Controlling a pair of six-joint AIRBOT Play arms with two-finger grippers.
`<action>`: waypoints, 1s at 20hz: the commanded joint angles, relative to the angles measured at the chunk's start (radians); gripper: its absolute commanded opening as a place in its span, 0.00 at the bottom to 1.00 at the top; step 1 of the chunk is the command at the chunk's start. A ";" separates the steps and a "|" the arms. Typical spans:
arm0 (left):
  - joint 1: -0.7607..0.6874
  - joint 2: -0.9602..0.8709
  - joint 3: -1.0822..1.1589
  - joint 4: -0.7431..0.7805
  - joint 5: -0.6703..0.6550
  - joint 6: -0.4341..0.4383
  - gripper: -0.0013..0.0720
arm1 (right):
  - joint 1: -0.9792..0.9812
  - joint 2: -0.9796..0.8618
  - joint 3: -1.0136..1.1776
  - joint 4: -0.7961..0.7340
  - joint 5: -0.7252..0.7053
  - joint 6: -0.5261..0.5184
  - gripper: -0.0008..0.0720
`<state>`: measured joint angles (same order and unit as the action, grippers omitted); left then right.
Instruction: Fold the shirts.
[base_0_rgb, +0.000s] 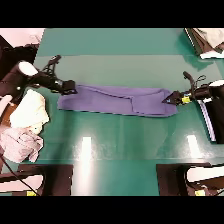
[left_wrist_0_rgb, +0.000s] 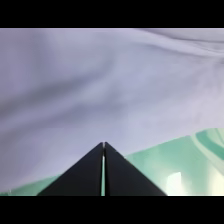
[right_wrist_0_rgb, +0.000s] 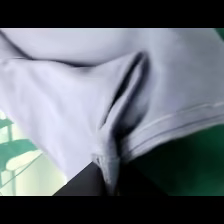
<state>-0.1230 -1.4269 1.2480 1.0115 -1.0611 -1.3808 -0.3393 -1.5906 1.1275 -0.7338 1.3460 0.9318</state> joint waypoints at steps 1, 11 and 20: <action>-0.146 -0.073 0.098 0.010 0.029 0.000 0.05 | 0.007 0.075 0.070 -0.001 0.067 0.085 0.03; -0.387 -0.515 0.548 0.001 0.058 -0.035 0.05 | 0.261 0.098 0.544 0.000 0.209 0.398 0.03; -0.390 -0.581 0.566 -0.009 0.082 -0.060 0.05 | 0.525 -0.049 0.882 -0.002 0.246 0.486 0.03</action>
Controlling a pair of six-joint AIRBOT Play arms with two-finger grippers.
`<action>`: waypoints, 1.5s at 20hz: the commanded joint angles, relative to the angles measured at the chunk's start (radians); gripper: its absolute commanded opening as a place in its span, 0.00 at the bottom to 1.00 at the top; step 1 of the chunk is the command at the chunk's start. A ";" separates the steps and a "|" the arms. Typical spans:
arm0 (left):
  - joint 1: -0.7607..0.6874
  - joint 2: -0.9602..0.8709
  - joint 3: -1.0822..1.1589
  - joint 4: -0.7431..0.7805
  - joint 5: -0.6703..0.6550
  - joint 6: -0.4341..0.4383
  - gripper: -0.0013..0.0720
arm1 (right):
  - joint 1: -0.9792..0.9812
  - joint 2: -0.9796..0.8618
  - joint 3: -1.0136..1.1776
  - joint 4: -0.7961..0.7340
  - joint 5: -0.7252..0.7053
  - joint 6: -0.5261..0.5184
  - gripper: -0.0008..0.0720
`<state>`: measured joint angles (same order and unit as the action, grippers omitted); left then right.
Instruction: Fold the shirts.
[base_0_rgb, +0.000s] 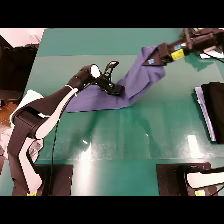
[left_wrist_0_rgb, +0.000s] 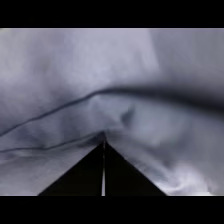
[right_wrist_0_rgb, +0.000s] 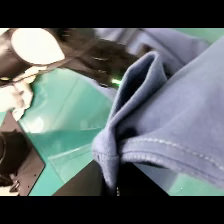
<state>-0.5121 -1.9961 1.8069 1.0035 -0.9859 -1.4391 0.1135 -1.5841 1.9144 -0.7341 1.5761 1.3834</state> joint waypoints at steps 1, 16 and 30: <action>0.004 -0.011 0.007 0.000 0.006 -0.002 0.05 | 0.093 -0.077 0.119 -0.001 0.016 0.037 0.03; 0.399 0.322 0.015 0.168 -0.231 0.055 0.05 | 0.339 -0.261 0.130 0.000 -0.237 -0.024 0.03; 0.519 0.472 0.014 0.160 -0.349 0.060 0.05 | 0.583 -0.351 0.130 -0.093 -0.725 -0.355 0.87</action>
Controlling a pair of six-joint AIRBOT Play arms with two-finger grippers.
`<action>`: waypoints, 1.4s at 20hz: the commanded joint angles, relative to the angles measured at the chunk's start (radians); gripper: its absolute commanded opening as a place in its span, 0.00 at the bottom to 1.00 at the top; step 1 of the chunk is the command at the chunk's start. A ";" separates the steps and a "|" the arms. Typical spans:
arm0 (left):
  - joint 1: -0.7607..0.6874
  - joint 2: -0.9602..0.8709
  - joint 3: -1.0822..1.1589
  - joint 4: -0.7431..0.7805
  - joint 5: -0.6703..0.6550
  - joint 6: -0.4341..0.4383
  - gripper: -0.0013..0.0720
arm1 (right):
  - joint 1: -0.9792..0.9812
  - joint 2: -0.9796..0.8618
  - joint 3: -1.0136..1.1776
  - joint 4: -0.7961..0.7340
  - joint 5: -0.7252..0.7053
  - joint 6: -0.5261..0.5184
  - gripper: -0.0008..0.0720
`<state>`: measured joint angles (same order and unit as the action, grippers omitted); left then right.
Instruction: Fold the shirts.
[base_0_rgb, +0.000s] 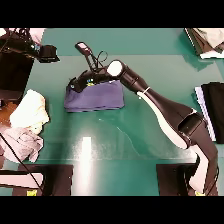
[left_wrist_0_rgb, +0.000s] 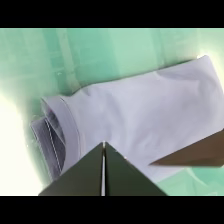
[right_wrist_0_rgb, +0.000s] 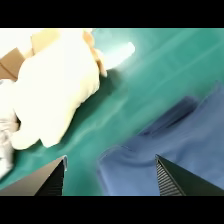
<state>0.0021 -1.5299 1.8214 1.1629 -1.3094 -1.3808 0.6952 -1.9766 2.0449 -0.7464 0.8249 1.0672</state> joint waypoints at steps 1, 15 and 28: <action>0.005 0.006 -0.001 0.000 -0.037 0.002 0.05 | -0.027 0.071 -0.010 -0.126 0.106 0.000 0.87; 0.005 0.004 -0.007 -0.007 -0.044 0.001 0.05 | -0.511 0.248 -0.656 0.022 0.207 0.233 0.98; 0.005 0.004 -0.007 -0.018 -0.053 0.002 0.05 | -0.308 -0.047 -0.348 0.177 0.222 0.231 0.51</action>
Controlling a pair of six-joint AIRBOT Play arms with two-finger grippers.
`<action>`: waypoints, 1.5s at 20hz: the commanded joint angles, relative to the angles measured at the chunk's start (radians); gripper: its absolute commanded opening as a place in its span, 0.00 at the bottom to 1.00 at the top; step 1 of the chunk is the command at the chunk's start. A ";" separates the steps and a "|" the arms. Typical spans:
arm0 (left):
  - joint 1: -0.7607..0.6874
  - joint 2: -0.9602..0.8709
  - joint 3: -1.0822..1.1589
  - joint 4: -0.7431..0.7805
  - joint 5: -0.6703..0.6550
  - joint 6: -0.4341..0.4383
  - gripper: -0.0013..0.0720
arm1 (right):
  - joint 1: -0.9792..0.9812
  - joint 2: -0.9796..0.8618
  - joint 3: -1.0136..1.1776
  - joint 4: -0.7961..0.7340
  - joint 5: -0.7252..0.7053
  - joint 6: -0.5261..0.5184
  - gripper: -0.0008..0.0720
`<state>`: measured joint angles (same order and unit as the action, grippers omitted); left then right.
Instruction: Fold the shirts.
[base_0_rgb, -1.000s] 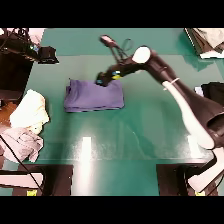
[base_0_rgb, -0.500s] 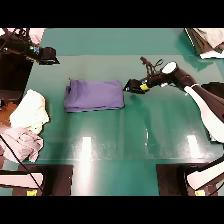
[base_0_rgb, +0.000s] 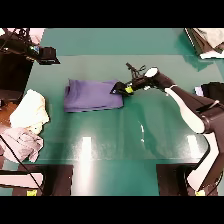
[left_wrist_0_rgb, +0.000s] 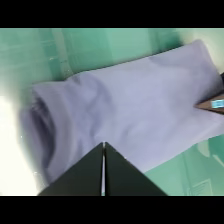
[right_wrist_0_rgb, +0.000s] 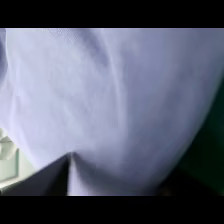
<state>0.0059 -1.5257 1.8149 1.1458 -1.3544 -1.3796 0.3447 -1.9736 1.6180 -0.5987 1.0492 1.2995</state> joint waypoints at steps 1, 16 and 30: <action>0.001 0.000 0.000 -0.001 -0.015 0.000 0.05 | 0.051 -0.051 0.094 0.029 -0.012 -0.017 0.31; -0.208 0.000 0.000 -0.002 0.054 -0.001 0.05 | -0.482 0.475 -0.164 -0.248 0.181 -0.062 0.03; -0.384 0.000 0.000 0.000 0.143 -0.012 0.05 | -1.117 0.595 -0.174 -0.257 -0.061 -0.073 0.03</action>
<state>-0.3653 -1.5257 1.8149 1.1442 -1.2228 -1.3891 -0.7250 -1.3823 1.4086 -0.8570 1.0351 1.2358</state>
